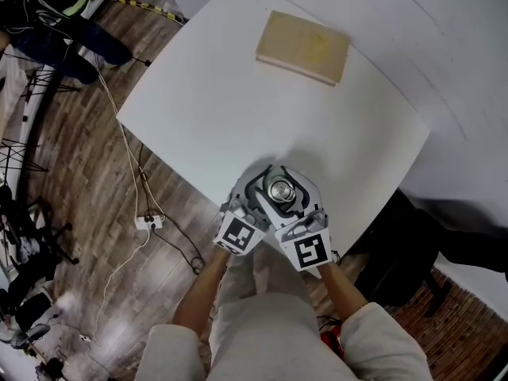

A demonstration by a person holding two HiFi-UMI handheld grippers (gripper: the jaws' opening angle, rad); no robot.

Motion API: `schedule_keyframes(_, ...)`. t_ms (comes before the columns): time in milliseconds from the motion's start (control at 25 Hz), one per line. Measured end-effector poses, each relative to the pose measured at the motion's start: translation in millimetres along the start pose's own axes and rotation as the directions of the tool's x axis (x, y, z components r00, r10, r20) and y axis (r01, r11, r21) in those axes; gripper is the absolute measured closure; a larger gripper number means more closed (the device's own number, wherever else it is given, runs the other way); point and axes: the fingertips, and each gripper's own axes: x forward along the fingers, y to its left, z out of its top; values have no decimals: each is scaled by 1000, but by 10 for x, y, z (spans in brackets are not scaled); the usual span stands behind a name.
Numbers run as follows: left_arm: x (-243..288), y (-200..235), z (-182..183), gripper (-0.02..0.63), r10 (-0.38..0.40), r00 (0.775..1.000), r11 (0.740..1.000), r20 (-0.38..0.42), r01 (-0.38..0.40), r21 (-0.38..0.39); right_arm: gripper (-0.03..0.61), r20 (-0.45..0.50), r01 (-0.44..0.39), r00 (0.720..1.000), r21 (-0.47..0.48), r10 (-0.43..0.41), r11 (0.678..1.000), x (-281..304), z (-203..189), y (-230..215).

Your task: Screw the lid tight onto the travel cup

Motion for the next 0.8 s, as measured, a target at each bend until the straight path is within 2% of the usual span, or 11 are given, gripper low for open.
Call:
schedule_keyframes(120, 11, 1, -12, 264, 1, 1000, 1000, -2, -1, 4, 324, 2, 76, 997, 19, -76, 997, -6, -6, -42)
schedule_keyframes(240, 3, 4, -20, 264, 4, 1000, 1000, 1, -4, 7, 324, 43, 143, 988, 65, -146, 988, 3, 53, -69)
schedule_keyframes(320, 5, 7, -21, 264, 7, 1000, 1000, -2, -7, 6, 325, 51, 157, 985, 93, -162, 983, 3, 55, -78)
schedule_keyframes(400, 9, 2, -20, 264, 8, 1000, 1000, -4, -8, 2, 330, 56, 131, 989, 113, -138, 985, -7, 48, -62)
schedule_keyframes(440, 10, 2, -20, 264, 8, 1000, 1000, -4, -8, 0, 316, 59, 100, 992, 121, -108, 988, -13, 46, -39)
schedule_keyframes(520, 9, -1, -20, 264, 8, 1000, 1000, -3, -8, -3, 234, 67, 1, 998, 113, -9, 994, -37, 44, 33)
schedule_keyframes(600, 4, -6, -16, 264, 7, 1000, 1000, -1, -7, -4, 218, 37, -131, 991, 33, 130, 991, -85, 9, 118)
schedule_keyframes(680, -4, -3, -17, 264, 6, 1000, 1000, -1, -6, -3, 218, 17, -255, 967, -26, 255, 967, -104, 11, 162)
schedule_keyframes(800, 8, 2, -16, 264, 5, 1000, 1000, -4, -5, -5, 224, -3, -424, 905, -71, 425, 903, -82, 70, 171)
